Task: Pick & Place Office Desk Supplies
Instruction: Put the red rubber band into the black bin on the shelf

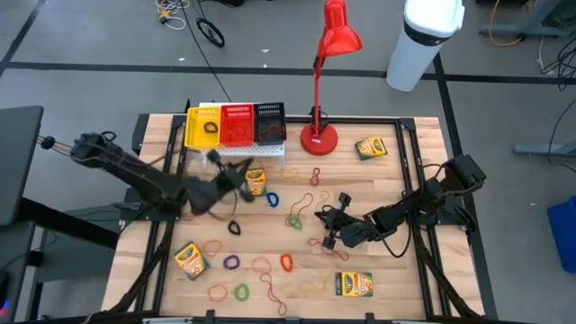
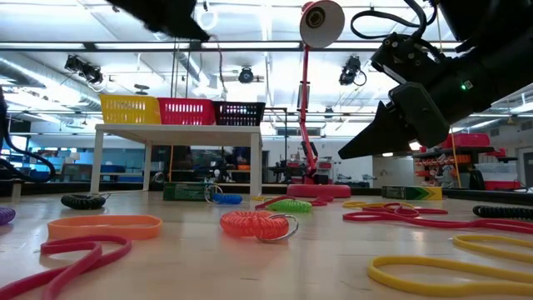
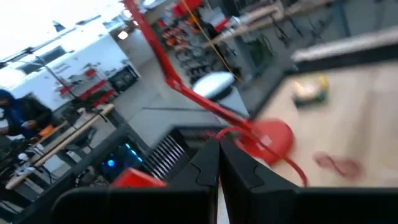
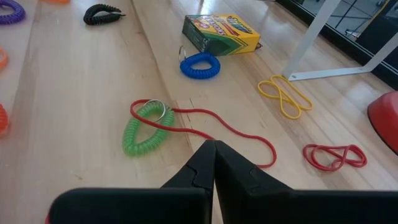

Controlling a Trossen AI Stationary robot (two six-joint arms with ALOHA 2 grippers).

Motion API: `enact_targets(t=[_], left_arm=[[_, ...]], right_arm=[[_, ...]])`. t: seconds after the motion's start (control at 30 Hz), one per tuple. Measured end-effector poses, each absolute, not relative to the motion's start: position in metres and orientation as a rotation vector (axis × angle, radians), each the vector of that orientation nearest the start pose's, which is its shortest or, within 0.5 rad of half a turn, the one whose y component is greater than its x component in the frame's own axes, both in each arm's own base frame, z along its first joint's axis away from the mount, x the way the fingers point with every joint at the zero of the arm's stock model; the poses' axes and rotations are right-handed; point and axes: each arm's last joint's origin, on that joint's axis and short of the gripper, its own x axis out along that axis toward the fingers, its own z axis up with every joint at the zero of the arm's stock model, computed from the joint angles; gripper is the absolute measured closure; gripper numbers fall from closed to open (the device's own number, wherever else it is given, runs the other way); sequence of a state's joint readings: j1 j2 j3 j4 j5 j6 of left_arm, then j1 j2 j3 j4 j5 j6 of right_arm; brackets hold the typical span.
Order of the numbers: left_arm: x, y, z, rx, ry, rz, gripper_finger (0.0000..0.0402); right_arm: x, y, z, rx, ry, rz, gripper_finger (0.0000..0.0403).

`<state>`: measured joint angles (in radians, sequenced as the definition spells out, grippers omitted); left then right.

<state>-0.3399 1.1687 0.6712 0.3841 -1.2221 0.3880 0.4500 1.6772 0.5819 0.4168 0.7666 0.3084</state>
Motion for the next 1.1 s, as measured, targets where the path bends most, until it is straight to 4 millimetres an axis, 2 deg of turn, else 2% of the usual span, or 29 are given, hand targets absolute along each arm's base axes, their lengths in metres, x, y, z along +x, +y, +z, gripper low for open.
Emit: enact_targets(t=[0.23,0.33,0.6,0.83,1.1], left_arm=[[0.231,-0.008,0.313,0.418,0.058,0.938,0.0392],[0.235,0.011,0.325,0.415,0.058,1.003,0.0392],[0.258,0.06,0.343,0.428,0.121,1.017,0.0392],[0.272,0.095,0.331,0.373,0.175,1.044,0.0392],[0.284,0.132,0.298,0.318,0.267,1.094,0.0386]], right_arm=[[0.263,0.105,0.12,-0.091,0.503,-0.384,0.0386],[0.263,0.105,0.12,-0.091,0.503,-0.384,0.0386],[0.263,0.105,0.12,-0.092,0.503,-0.384,0.0386],[0.263,0.105,0.12,-0.095,0.504,-0.383,0.0386],[0.263,0.105,0.12,-0.094,0.504,-0.383,0.0386]])
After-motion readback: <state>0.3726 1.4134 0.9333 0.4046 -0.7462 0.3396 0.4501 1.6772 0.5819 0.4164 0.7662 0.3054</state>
